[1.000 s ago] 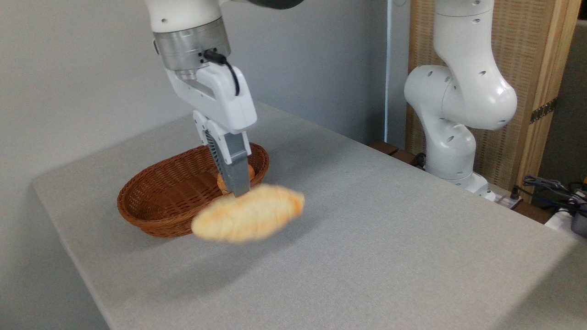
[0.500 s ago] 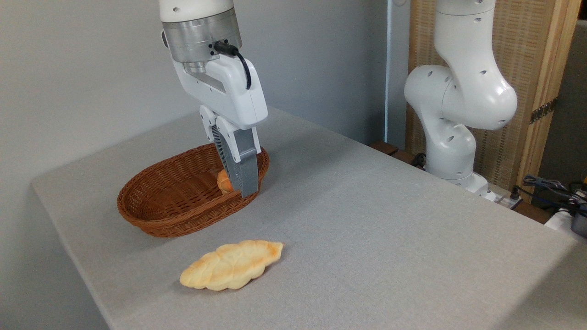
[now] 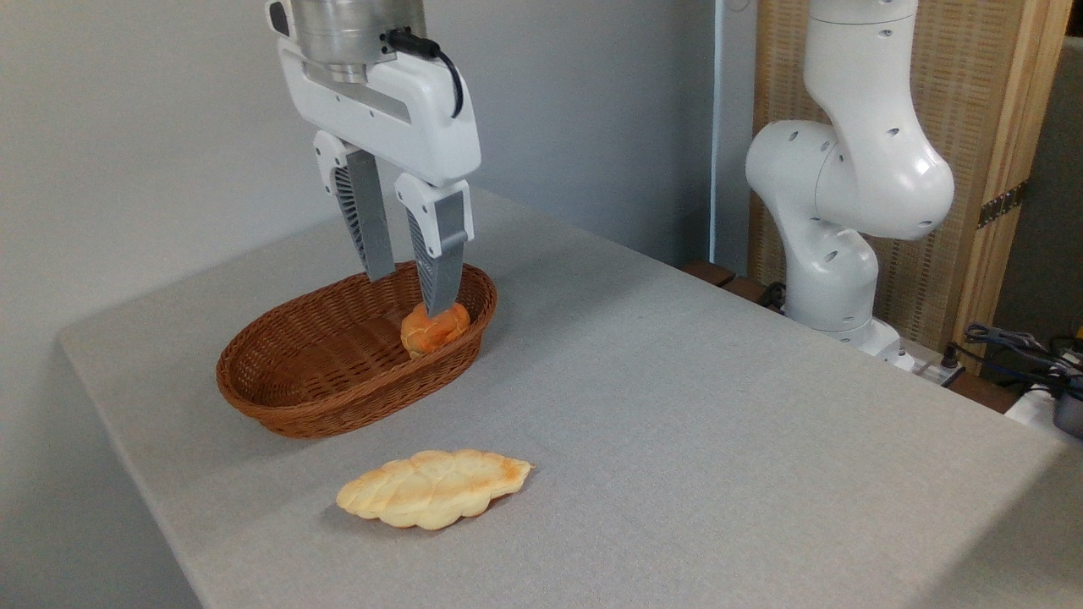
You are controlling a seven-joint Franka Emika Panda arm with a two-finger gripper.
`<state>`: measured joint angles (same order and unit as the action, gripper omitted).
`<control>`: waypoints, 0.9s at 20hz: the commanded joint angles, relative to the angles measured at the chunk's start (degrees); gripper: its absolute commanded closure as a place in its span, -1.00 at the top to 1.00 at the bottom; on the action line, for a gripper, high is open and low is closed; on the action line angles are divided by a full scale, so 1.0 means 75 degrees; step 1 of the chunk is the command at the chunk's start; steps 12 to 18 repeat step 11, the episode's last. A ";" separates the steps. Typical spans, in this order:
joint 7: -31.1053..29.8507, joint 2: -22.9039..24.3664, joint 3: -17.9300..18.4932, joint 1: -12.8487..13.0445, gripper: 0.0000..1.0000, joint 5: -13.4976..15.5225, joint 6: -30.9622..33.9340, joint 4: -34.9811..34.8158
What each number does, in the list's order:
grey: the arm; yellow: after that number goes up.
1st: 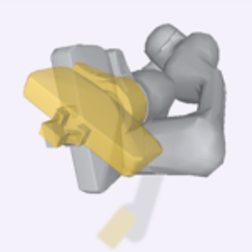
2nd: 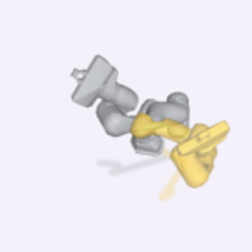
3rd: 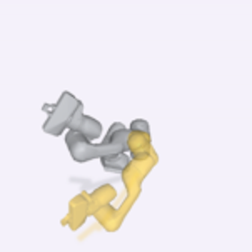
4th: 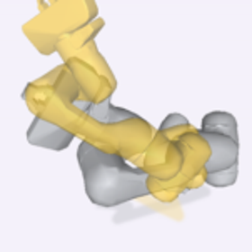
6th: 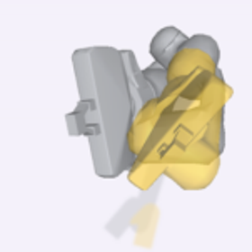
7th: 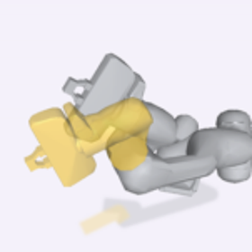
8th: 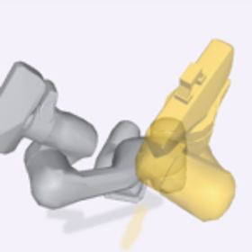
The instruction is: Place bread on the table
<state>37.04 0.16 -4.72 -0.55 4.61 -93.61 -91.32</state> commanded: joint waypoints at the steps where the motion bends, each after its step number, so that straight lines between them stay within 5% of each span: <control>1: -0.0052 0.0037 -0.0051 -0.0067 1.00 0.0112 0.0165 -0.0012; 18: -0.0063 0.0025 0.0008 -0.0056 1.00 0.0042 0.0200 0.0000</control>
